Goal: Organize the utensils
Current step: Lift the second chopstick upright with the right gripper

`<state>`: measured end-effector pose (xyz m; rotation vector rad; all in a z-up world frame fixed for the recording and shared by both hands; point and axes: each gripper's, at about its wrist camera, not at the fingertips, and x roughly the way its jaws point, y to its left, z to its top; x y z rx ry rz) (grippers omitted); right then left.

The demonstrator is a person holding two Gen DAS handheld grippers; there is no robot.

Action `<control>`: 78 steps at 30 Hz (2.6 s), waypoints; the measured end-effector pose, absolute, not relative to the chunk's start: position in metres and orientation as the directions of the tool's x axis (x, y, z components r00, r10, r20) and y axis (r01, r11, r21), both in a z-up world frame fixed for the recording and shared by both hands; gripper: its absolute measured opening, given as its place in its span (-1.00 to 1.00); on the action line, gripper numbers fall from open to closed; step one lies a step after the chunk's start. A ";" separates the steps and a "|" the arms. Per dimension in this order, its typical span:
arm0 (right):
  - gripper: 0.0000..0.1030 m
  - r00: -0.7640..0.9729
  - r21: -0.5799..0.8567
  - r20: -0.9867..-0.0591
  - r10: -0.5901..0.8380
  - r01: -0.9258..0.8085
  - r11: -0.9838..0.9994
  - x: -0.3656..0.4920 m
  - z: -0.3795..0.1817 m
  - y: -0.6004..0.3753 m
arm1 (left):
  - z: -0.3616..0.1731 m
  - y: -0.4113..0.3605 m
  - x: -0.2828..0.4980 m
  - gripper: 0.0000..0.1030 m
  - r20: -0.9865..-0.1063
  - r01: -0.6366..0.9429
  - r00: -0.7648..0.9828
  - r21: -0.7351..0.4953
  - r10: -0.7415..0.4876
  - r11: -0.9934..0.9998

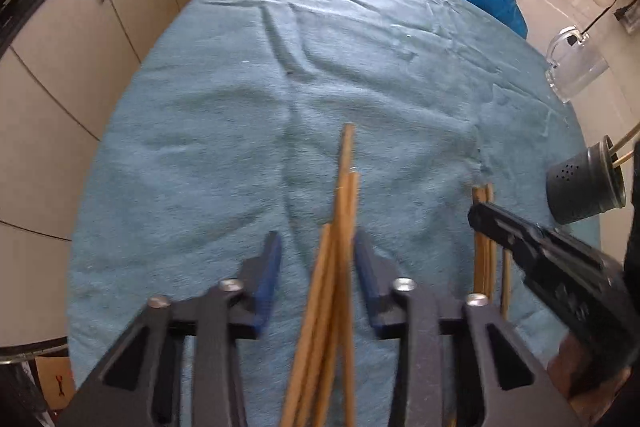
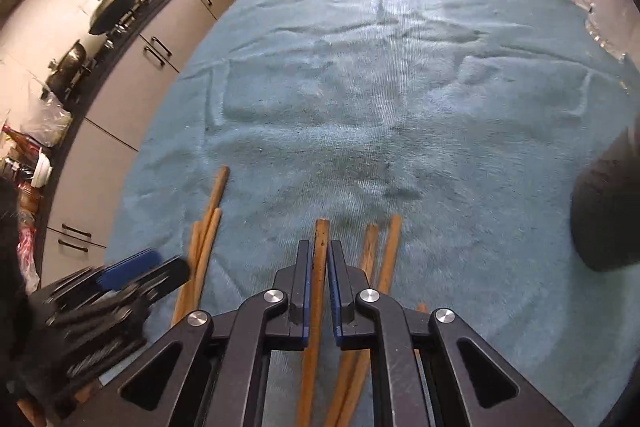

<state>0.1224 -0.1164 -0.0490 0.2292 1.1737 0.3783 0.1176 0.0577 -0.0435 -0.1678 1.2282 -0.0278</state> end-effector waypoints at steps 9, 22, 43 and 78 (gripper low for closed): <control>-0.83 0.347 0.399 -0.833 0.430 -0.162 0.903 0.116 -0.046 -0.125 | -0.046 0.043 0.129 -0.89 -0.938 -0.070 0.341 -0.095 -0.066 0.993; -0.84 0.463 0.447 -0.721 0.516 -0.257 0.857 0.075 0.004 -0.138 | 0.031 0.051 0.076 -0.90 -0.826 -0.021 0.545 -0.187 -0.146 0.982; -0.84 0.715 0.350 -0.455 0.531 -0.404 0.845 -0.018 0.092 -0.157 | 0.112 0.033 0.001 -0.89 -0.685 0.064 0.711 -0.163 -0.160 0.984; -0.84 0.756 0.354 -0.401 0.518 -0.394 0.848 -0.033 0.104 -0.174 | 0.130 0.020 -0.013 -0.90 -0.651 0.101 0.739 -0.152 -0.176 0.983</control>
